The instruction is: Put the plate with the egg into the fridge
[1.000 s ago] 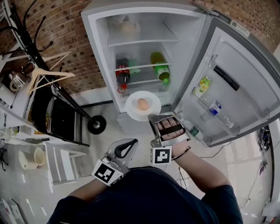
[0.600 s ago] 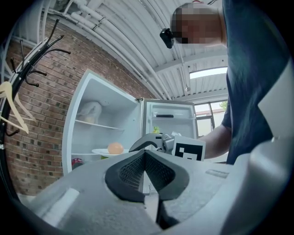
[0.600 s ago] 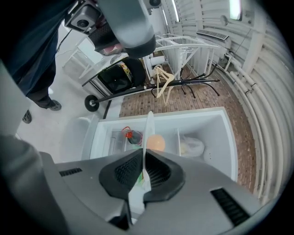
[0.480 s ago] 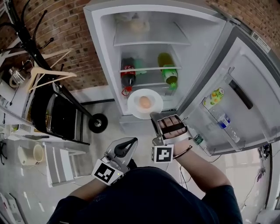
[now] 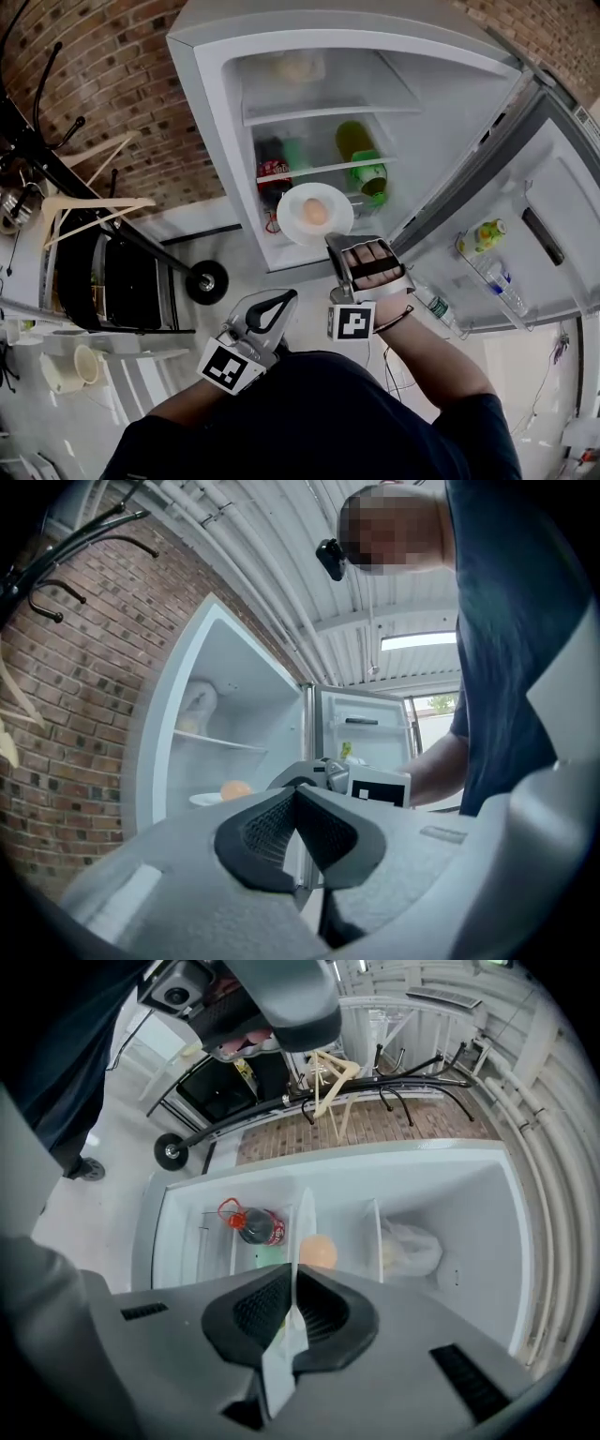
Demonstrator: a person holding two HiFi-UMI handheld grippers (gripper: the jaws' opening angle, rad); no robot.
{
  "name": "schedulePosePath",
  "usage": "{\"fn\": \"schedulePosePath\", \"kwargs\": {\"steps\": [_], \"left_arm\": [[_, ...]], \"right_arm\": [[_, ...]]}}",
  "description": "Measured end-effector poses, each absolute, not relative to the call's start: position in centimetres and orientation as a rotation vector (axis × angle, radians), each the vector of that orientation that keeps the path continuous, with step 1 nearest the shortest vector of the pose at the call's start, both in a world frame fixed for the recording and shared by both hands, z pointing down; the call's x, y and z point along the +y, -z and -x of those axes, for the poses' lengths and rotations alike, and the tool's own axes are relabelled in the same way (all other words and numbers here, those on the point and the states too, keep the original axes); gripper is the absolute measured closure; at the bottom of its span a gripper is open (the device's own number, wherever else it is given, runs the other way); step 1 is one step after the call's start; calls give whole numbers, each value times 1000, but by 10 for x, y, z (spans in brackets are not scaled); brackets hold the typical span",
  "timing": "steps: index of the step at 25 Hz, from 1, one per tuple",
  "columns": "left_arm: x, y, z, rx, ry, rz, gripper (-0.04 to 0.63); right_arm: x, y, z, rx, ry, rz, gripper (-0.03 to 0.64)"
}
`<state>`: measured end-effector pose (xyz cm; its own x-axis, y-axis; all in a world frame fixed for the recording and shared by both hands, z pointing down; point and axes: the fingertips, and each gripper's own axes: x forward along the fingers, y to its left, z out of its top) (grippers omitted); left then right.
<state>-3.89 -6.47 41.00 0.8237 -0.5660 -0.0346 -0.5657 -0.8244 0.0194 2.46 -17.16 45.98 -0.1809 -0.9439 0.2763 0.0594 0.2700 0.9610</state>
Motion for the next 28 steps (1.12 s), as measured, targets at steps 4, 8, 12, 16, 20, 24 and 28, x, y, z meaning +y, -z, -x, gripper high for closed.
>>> {"fn": "schedulePosePath", "kwargs": {"steps": [4,8,12,16,20,24,28], "left_arm": [[-88,-412,54,-884,47,-3005,591],[-103,-413,56,-870,54,-2995,591],[-114,-414,53,-904,50,-2989,591],[-121,-411,50,-965,50,-2975,591],[-129,-407,48,-1021,47,-2966,591],[-134,-406,46,-1077,58,-2955,591],[-138,-404,43,-1110,73,-2950,591]], "right_arm": [[-203,-463,-20,-1408,1113,-903,595],[-224,-470,-17,-1402,1090,-893,595],[-243,-474,-14,-1410,1116,-873,595],[-262,-477,-11,-1426,1147,-847,595],[-277,-480,-10,-1447,1148,-820,595],[-290,-485,-8,-1462,1168,-799,595],[-303,-491,-9,-1463,1172,-782,595]]}}
